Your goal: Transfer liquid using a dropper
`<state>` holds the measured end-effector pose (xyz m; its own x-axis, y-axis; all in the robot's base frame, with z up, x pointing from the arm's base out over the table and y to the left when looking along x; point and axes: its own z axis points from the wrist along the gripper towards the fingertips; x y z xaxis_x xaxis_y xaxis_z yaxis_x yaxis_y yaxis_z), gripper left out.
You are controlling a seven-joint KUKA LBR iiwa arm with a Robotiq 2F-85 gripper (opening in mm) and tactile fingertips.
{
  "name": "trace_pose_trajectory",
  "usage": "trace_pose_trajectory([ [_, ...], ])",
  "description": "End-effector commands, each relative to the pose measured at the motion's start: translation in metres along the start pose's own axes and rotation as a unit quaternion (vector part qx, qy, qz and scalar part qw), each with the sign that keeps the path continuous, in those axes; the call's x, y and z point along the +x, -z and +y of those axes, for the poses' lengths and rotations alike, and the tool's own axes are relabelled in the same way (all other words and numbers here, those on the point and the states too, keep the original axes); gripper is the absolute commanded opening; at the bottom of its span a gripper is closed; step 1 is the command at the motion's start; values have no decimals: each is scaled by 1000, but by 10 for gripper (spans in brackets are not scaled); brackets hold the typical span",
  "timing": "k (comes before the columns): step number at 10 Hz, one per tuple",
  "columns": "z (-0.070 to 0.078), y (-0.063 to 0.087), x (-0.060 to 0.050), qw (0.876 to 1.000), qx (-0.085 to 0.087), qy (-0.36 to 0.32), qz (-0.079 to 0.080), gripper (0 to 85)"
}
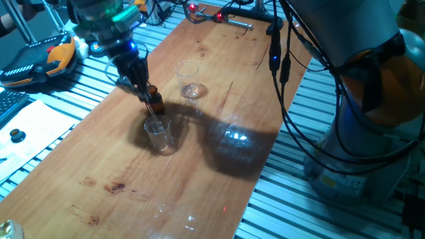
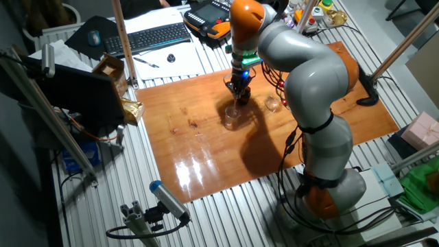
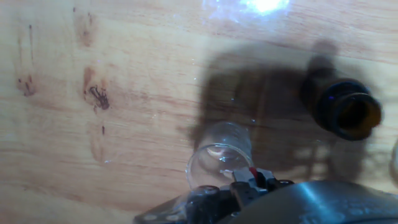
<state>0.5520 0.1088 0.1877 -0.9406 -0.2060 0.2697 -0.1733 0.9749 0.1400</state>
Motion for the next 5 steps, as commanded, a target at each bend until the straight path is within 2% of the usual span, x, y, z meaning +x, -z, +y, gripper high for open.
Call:
trace_pose_trajectory([
  [1, -5, 11, 0, 1000, -1, -1, 1, 10],
  [5, -19, 50, 5, 1000, -2, -14, -15, 7],
])
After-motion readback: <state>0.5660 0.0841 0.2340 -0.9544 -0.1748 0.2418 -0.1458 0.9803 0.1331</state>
